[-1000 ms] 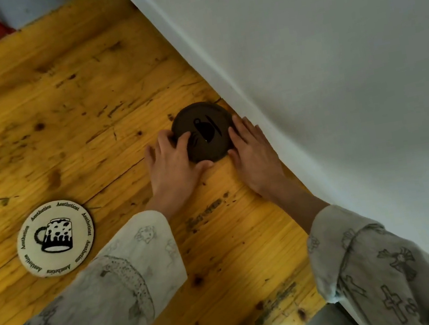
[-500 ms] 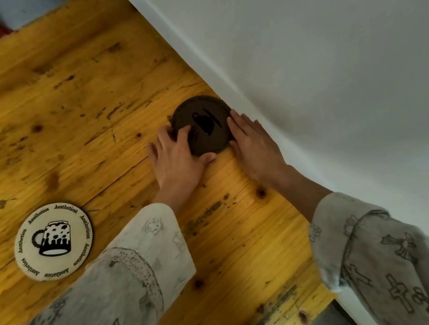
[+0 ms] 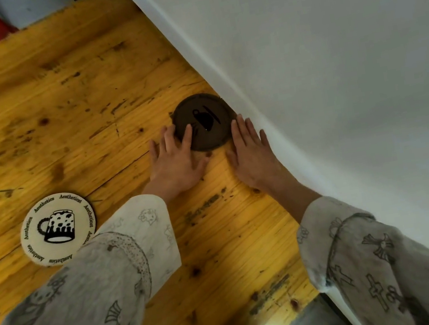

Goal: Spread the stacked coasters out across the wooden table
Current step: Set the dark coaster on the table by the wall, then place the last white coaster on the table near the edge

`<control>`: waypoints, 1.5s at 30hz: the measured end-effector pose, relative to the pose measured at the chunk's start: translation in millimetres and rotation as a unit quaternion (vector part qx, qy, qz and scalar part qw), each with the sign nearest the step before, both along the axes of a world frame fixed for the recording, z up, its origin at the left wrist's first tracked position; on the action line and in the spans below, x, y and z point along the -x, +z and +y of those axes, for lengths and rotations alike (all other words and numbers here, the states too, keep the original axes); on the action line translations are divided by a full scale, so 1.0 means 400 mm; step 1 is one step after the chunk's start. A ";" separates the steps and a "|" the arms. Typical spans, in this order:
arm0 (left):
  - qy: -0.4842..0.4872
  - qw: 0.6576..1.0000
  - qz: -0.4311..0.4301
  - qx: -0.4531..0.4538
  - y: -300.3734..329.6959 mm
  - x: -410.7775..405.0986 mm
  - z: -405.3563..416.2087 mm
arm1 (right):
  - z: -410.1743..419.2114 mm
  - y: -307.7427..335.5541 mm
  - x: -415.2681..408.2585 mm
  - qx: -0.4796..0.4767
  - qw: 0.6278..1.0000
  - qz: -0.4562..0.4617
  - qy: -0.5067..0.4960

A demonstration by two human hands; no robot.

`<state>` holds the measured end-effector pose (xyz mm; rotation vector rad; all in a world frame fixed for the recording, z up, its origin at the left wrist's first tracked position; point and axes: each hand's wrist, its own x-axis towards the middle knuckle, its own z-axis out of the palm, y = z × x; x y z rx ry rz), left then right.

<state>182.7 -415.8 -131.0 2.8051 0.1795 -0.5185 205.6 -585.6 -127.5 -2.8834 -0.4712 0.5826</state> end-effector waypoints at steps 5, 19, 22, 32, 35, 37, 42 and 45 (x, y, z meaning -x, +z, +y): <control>0.048 0.991 0.027 0.120 0.105 0.082 0.043 | 0.013 0.036 0.133 0.034 0.997 0.063 0.003; 0.112 0.970 0.052 0.209 0.375 0.599 0.345 | 0.254 0.365 0.440 -0.103 0.973 0.201 0.045; 0.168 0.953 -0.040 0.248 0.444 0.674 0.434 | 0.361 0.459 0.489 -0.161 0.976 0.147 0.028; 0.157 0.928 -0.166 0.294 0.558 1.061 0.806 | 0.691 0.577 0.910 -0.262 0.963 0.062 -0.033; 0.153 0.924 -0.166 0.307 0.587 1.133 0.909 | 0.774 0.613 0.974 -0.278 0.958 0.045 -0.047; 0.155 0.921 -0.177 0.310 0.598 1.161 0.965 | 0.825 0.627 0.995 -0.291 0.955 0.032 -0.047; 0.163 0.920 -0.194 0.298 0.584 1.205 1.088 | 0.969 0.611 1.019 -0.301 0.952 0.049 -0.024; 0.163 0.924 -0.182 0.295 0.559 1.205 1.166 | 1.062 0.582 1.028 -0.303 0.952 0.040 -0.022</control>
